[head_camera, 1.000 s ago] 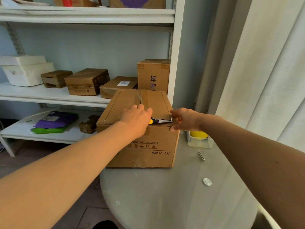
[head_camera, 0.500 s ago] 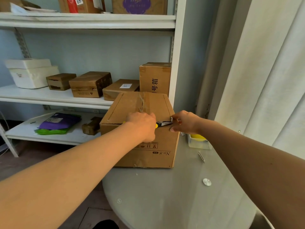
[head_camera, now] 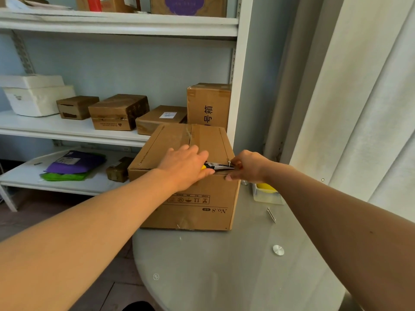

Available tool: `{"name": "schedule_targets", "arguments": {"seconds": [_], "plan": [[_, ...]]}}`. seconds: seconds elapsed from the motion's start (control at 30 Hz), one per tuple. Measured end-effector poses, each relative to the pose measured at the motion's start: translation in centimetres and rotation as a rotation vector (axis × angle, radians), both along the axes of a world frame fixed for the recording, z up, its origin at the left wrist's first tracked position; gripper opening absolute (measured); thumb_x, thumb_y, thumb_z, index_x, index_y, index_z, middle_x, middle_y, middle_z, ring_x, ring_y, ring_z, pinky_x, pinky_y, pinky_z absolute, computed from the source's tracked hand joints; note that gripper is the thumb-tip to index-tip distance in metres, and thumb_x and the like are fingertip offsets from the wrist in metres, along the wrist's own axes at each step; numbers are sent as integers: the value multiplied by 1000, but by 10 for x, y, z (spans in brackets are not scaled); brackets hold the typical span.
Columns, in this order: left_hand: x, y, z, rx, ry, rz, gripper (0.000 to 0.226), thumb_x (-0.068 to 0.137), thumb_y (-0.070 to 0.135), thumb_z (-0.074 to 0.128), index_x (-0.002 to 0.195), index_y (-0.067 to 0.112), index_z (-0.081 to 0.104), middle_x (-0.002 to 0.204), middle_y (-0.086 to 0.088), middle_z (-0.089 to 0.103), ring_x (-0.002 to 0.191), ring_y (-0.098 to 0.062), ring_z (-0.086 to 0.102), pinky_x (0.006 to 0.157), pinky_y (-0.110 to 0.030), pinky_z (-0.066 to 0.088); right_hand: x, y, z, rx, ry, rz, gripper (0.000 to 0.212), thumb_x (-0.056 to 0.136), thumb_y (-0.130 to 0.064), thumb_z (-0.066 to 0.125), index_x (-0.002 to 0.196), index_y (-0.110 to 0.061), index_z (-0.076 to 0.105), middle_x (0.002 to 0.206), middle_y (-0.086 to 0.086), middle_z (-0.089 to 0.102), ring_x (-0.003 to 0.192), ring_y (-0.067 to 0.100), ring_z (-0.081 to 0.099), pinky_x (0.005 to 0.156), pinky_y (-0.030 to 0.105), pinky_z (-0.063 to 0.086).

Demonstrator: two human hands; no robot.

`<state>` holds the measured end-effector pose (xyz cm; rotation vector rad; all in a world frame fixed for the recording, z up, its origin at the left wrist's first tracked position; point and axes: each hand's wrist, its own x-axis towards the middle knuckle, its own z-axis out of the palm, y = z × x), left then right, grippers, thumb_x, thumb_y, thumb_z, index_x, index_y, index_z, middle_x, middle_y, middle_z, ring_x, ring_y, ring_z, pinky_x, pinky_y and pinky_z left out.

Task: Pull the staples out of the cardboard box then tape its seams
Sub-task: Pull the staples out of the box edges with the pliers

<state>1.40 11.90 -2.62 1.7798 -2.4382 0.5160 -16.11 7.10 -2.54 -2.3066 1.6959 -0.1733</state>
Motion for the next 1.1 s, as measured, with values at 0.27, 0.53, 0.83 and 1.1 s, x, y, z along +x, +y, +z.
{"name": "schedule_targets", "arguments": {"seconds": [0.27,0.53,0.83,1.1], "plan": [[2,-4,2,82,67,23,42,96,54,31,118,20,45,117,-4,51,112,-22,48,89,-43,44,0,2,2,14,-32,-12,42,84,-32,69,120,-11,60,105,7,64,96,22,60,86,31,50],[7,-2,1,26,-88,-36,44,96,53,29,119,18,43,117,-5,49,110,-22,48,84,-39,45,1,5,5,33,-30,-18,51,85,-31,69,128,-8,54,119,10,61,107,25,58,93,34,48],[6,-10,3,95,38,-31,41,96,52,31,118,20,45,111,-2,50,107,-20,49,87,-39,46,1,5,6,31,-33,-13,45,87,-29,67,126,-9,56,114,9,61,102,23,57,89,31,47],[10,-9,2,86,29,-42,44,96,53,31,122,20,43,116,-2,51,110,-20,48,88,-38,45,3,6,6,37,-44,-8,38,87,-28,67,120,-10,61,105,7,63,94,20,57,80,27,45]]}}
